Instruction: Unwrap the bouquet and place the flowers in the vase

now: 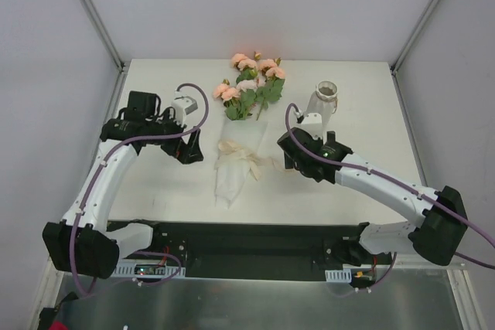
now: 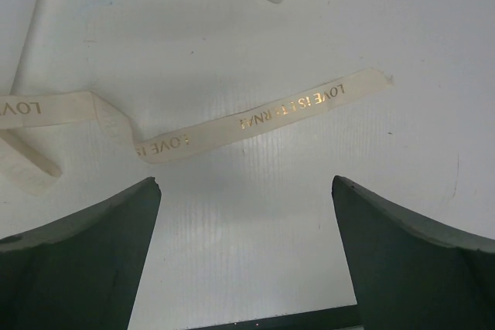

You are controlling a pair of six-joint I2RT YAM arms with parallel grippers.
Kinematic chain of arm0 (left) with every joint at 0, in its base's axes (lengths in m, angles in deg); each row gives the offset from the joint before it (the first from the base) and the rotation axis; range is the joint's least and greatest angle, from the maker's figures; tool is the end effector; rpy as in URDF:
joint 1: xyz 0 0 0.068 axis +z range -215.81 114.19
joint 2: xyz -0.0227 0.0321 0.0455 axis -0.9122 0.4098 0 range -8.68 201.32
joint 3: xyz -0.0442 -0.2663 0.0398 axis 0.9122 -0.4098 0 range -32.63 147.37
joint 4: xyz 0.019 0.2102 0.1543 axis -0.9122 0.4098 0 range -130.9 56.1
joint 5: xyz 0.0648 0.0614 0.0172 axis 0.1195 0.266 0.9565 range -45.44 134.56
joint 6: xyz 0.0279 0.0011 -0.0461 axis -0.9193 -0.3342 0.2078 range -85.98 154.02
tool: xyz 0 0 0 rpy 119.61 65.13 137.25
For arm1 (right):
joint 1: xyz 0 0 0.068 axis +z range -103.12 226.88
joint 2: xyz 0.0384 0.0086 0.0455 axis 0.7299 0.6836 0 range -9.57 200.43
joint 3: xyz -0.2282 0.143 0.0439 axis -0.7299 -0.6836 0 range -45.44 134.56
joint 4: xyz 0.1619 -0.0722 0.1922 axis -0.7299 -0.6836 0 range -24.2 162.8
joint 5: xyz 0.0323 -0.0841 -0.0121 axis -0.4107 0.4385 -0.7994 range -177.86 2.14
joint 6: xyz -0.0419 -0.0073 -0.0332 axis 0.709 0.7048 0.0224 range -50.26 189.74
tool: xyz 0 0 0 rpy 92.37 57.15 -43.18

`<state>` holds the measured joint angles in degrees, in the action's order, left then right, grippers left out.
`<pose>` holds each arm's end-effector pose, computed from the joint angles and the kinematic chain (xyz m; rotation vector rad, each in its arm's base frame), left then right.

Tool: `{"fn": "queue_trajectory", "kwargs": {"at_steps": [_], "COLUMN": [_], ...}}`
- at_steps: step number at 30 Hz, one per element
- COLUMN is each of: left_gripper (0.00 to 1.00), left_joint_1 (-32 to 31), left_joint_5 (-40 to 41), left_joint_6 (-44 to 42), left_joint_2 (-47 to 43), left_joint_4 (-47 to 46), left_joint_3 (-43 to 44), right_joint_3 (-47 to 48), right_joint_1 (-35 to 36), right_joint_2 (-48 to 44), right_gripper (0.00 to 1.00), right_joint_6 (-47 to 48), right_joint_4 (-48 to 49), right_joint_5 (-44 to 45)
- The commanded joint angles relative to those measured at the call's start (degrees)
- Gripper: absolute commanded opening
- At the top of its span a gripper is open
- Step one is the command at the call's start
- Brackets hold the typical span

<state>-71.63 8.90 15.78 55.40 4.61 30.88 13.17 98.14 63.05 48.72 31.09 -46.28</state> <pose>0.2182 -0.0432 0.3345 0.7543 2.1394 -0.6212 0.1748 0.1802 0.2812 -0.3307 2.2274 -0.2791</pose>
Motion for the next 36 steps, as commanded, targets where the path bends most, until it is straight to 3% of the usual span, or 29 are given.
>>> {"fn": "queue_trajectory", "kwargs": {"at_steps": [1,5,9,18,29,30,33,34,36], "left_gripper": [0.99,0.99,0.98,0.93,0.91,0.89,0.72,0.6,0.52], "left_joint_1": [-6.2,-9.7,-12.5,-17.7,-23.2,-23.4,-23.7,-23.9,-24.4], "left_joint_5": [2.1,4.9,6.4,8.0,11.3,11.5,11.9,11.9,11.8], "left_joint_6": [-0.7,-0.8,-1.6,-2.2,-3.9,-3.9,-3.6,-3.4,-3.3], "left_joint_2": [4.3,10.5,15.5,23.1,28.7,29.0,29.9,30.3,30.7], "left_joint_4": [-1.2,-4.7,-7.1,-12.3,-15.1,-15.5,-16.1,-16.2,-16.3], "left_joint_3": [0.9,1.5,2.3,4.3,4.8,4.7,4.6,4.8,4.8], "right_joint_3": [-0.9,-5.5,-8.1,-9.7,-14.6,-14.7,-14.5,-14.2,-14.0], "right_joint_1": [0.3,0.1,-5.2,-7.4,-11.4,-11.5,-11.5,-11.6,-11.7], "right_joint_2": [1.5,1.4,2.8,11.0,12.1,12.4,13.2,13.9,15.0], "right_gripper": [0.96,0.97,0.96,0.89,0.79,0.79,0.76,0.75,0.74], "right_joint_6": [4.5,11.0,11.6,13.6,13.4,13.3,13.1,13.0,13.0], "right_joint_4": [5.6,16.1,22.7,31.8,38.8,39.1,39.7,39.7,40.2], "right_joint_5": [-3.1,-9.0,-22.1,-27.4,-35.2,-35.4,-36.0,-36.2,-36.6]}}
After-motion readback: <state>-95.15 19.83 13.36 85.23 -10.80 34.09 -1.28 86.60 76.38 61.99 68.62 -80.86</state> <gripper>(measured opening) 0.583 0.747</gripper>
